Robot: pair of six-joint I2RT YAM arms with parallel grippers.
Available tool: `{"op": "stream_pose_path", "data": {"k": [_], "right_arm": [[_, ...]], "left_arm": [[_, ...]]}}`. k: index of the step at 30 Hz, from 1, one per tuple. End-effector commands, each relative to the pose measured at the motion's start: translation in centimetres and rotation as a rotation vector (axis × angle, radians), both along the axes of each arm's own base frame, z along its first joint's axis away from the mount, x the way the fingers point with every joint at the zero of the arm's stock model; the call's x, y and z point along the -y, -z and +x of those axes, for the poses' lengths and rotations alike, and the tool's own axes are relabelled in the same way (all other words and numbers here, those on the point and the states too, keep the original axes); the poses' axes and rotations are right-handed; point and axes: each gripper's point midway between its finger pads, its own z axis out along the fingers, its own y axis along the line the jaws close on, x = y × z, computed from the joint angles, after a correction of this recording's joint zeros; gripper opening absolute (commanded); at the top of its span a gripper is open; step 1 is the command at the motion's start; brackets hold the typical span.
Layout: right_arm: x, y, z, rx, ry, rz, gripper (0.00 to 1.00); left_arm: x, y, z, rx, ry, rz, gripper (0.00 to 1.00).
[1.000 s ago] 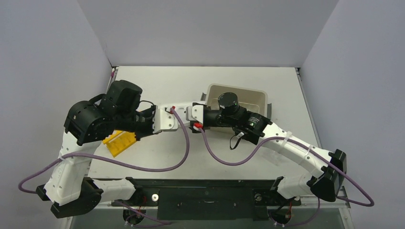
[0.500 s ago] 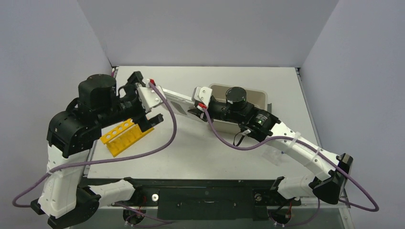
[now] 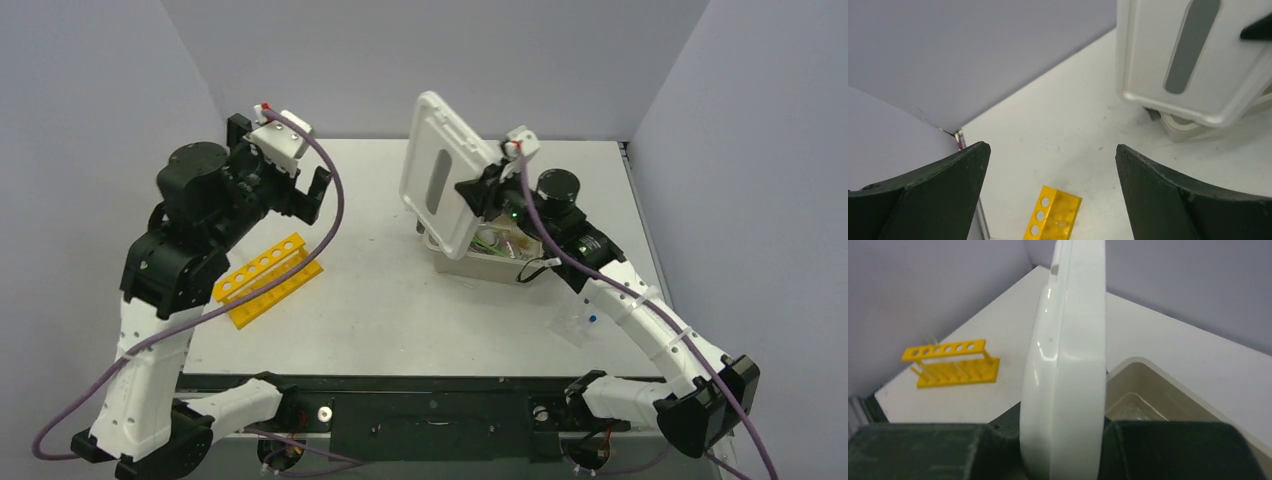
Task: Organize the chemistry lab equipment
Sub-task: Place the storage box lid on the storage box.
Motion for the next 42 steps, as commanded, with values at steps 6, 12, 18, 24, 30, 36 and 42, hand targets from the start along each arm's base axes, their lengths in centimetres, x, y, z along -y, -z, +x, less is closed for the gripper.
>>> {"op": "stream_pose_path", "data": {"k": [6, 12, 18, 24, 30, 36, 42], "right_arm": [[9.2, 0.1, 5.2, -0.289, 0.446, 0.727, 0.00], [10.7, 3.9, 5.5, -0.429, 0.533, 0.845, 0.04], [13.7, 7.4, 4.4, -0.436, 0.687, 0.913, 0.12], [16.6, 10.3, 3.2, -0.424, 0.832, 0.861, 0.21], [16.2, 11.8, 3.0, -0.507, 0.850, 0.797, 0.31], [15.1, 15.2, 2.4, -0.632, 0.863, 0.701, 0.42], [15.8, 16.4, -0.6, -0.722, 0.931, 0.606, 0.55]], "left_arm": [[2.2, 12.8, 2.8, -0.380, -0.012, 0.043, 0.97], [3.0, 17.7, 2.2, -0.452, 0.064, 0.097, 0.97], [4.4, 19.6, 2.2, -0.468, 0.126, 0.071, 0.97], [5.7, 21.0, 2.6, -0.450, 0.190, 0.066, 0.96], [6.5, 22.2, 2.9, -0.489, 0.199, 0.042, 0.97], [7.2, 21.3, 2.5, -0.466, 0.230, 0.004, 0.97], [7.1, 21.6, 2.7, -0.454, 0.226, 0.033, 0.97]]}}
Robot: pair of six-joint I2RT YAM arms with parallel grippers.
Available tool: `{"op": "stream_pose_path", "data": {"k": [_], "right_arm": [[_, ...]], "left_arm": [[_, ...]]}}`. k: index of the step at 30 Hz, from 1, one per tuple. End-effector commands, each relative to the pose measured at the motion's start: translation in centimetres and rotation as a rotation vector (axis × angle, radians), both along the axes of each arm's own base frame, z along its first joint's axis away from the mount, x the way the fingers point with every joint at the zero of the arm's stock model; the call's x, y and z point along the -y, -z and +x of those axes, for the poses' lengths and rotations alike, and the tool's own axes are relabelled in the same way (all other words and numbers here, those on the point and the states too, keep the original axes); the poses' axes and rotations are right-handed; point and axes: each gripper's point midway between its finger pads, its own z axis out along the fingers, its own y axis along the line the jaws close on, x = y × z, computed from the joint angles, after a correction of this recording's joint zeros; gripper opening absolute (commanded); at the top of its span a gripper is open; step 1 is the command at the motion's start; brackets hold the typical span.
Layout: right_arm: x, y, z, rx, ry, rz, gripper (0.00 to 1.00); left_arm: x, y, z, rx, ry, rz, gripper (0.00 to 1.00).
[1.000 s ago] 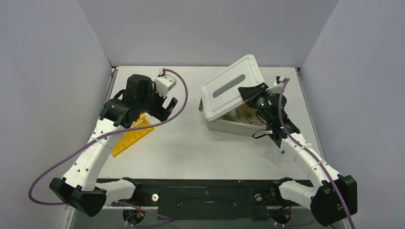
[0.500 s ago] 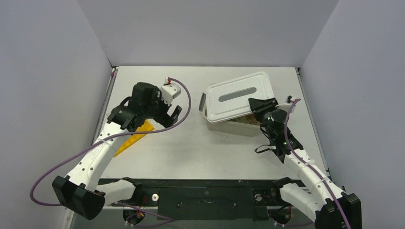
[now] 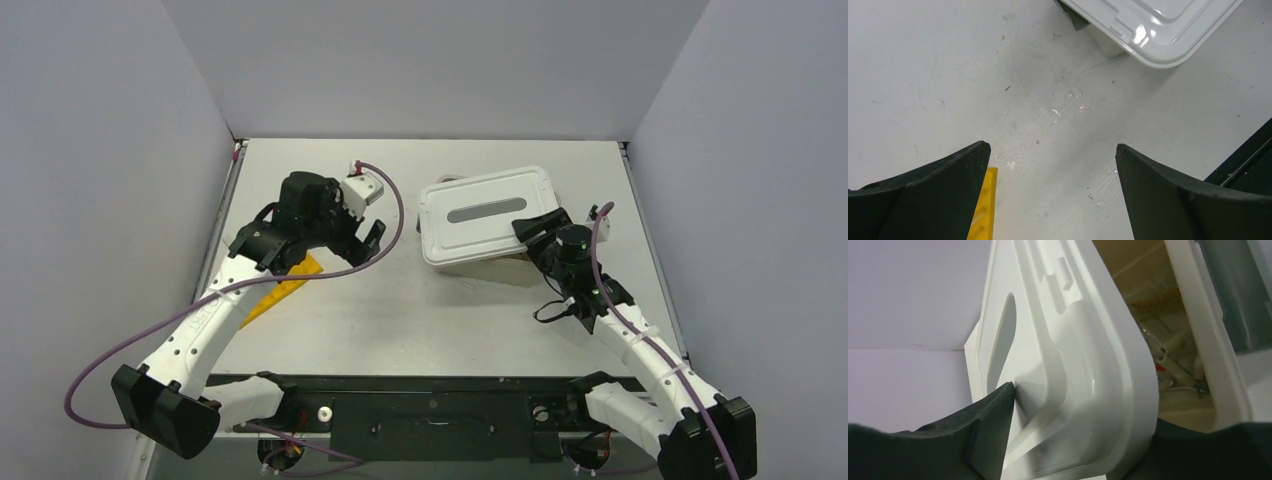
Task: Organize the chemistry lab equipment
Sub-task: Place the storage box lid on the storage box.
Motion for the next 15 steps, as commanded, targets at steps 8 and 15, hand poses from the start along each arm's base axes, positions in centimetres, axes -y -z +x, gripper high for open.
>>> {"op": "stream_pose_path", "data": {"k": [8, 15], "right_arm": [[3.5, 2.1, -5.6, -0.211, 0.043, -0.167, 0.70], [5.3, -0.3, -5.1, -0.227, 0.108, -0.167, 0.75]], "left_arm": [[1.5, 0.0, 0.9, 0.062, 0.030, -0.035, 0.97], [3.1, 4.6, 1.4, -0.022, 0.061, -0.002, 0.97]]}}
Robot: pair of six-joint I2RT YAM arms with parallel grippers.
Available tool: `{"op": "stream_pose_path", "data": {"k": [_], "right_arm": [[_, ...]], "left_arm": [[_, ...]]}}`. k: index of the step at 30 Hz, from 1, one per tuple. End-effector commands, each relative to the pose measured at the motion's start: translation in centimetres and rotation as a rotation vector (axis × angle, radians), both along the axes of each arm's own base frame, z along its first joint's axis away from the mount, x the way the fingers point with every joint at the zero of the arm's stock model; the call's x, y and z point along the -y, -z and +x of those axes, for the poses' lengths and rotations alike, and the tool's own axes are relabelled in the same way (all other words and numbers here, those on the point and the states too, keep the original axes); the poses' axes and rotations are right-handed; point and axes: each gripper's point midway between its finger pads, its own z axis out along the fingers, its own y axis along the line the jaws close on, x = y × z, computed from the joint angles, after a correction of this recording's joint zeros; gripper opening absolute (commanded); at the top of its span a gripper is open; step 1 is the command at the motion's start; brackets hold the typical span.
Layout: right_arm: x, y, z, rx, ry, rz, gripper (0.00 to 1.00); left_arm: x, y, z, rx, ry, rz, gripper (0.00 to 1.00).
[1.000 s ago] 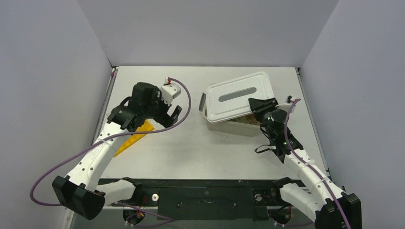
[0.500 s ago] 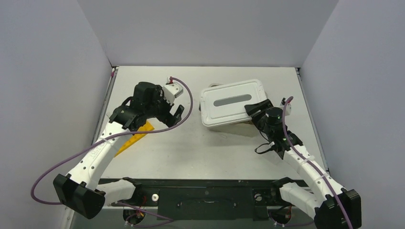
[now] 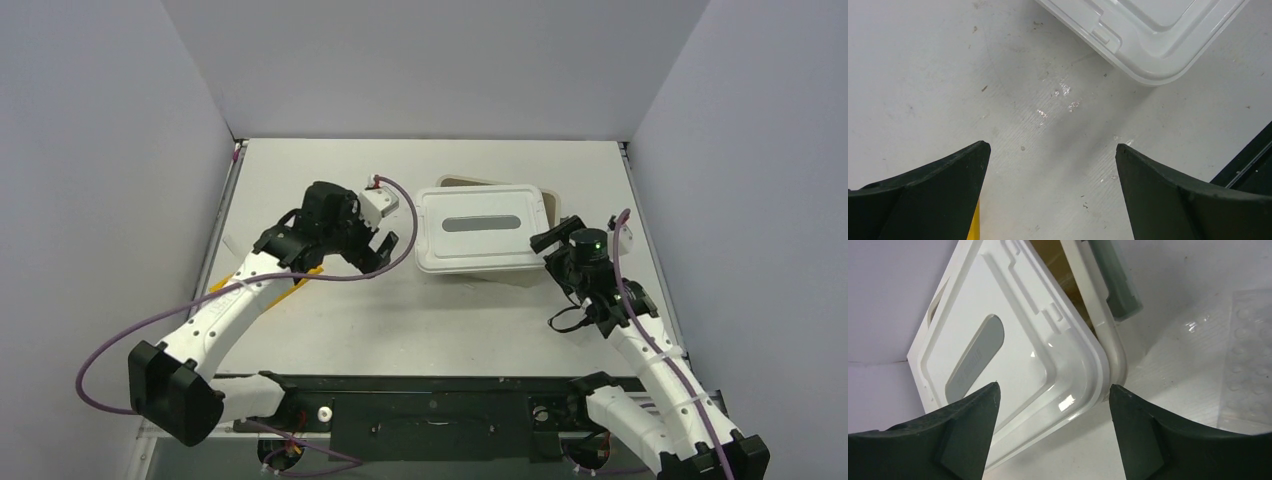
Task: Organize the chemistry lab equipment
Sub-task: Place the storage box lid on the storage box, then close the lid of the storage box.
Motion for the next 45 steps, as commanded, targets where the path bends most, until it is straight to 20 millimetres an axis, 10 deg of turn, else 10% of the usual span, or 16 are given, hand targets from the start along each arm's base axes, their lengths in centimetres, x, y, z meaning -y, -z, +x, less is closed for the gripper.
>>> {"op": "stream_pose_path", "data": {"k": [1, 16, 24, 45], "right_arm": [[1.7, -1.9, -0.2, -0.032, 0.047, -0.051, 0.75], [4.9, -7.0, 2.0, -0.035, 0.060, -0.258, 0.76], [4.1, -6.7, 8.7, -0.016, -0.028, -0.226, 0.78], [3.5, -2.8, 13.8, -0.023, -0.163, -0.127, 0.79]], "left_arm": [[1.8, 1.8, 1.4, -0.019, 0.025, -0.017, 0.97], [5.1, 4.1, 5.2, -0.005, 0.076, -0.002, 0.97], [6.2, 1.9, 7.6, 0.039, 0.049, -0.019, 0.97], [9.3, -0.1, 12.8, 0.060, 0.029, -0.056, 0.96]]}}
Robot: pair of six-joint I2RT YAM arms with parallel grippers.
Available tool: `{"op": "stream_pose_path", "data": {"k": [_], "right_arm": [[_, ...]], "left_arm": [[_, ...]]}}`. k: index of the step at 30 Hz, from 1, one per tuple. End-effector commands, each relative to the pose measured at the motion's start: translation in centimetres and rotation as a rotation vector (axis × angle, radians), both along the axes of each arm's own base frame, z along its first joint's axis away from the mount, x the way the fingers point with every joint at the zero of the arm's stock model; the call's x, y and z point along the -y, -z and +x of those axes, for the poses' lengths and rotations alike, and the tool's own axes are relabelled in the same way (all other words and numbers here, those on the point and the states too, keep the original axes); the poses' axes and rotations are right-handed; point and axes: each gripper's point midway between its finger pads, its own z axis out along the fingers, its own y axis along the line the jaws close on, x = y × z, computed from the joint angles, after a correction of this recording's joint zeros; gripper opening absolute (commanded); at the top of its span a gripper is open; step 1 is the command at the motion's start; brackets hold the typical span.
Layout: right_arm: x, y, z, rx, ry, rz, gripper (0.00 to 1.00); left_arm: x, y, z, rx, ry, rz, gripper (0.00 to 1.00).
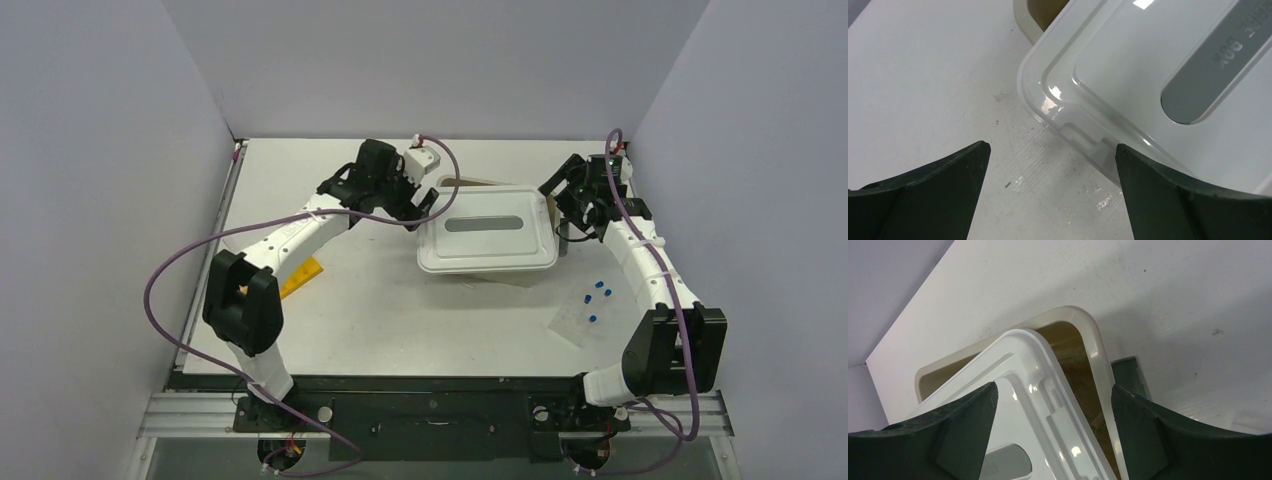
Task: Organize the chemistry lab equipment
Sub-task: Close the lid of the storage box.
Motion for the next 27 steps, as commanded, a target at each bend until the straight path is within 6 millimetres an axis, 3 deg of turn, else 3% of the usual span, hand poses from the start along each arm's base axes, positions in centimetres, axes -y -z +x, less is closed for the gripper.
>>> {"op": "stream_pose_path", "data": {"k": [1, 5, 9, 12, 14, 19, 27], "right_arm": [[-0.6, -1.9, 1.2, 0.080, -0.052, 0.001, 0.79], [-0.2, -1.6, 0.6, 0.072, -0.058, -0.030, 0.79], [0.1, -1.1, -0.5, 0.039, -0.070, -0.097, 0.80], [0.4, -0.6, -1.1, 0.015, -0.071, -0.146, 0.80], [0.3, -0.3, -1.5, 0.004, -0.077, -0.166, 0.80], [-0.2, 0.4, -1.6, -0.017, -0.090, -0.219, 0.79], [-0.4, 0.9, -0.3, -0.045, -0.099, -0.246, 0.76]], "left_arm": [[1.4, -3.1, 1.7, 0.042, -0.008, -0.059, 0.97], [1.6, -4.0, 1.5, 0.005, -0.009, -0.095, 0.97], [0.0, -7.8, 0.6, -0.008, -0.027, -0.145, 0.97], [-1.7, -8.9, -0.6, -0.026, -0.053, -0.151, 0.97], [-2.5, -8.6, -1.7, -0.023, -0.063, -0.147, 0.97], [-4.5, -4.9, -4.2, -0.074, -0.098, -0.091, 0.97], [-5.6, -1.8, -3.6, -0.072, -0.160, -0.049, 0.97]]}}
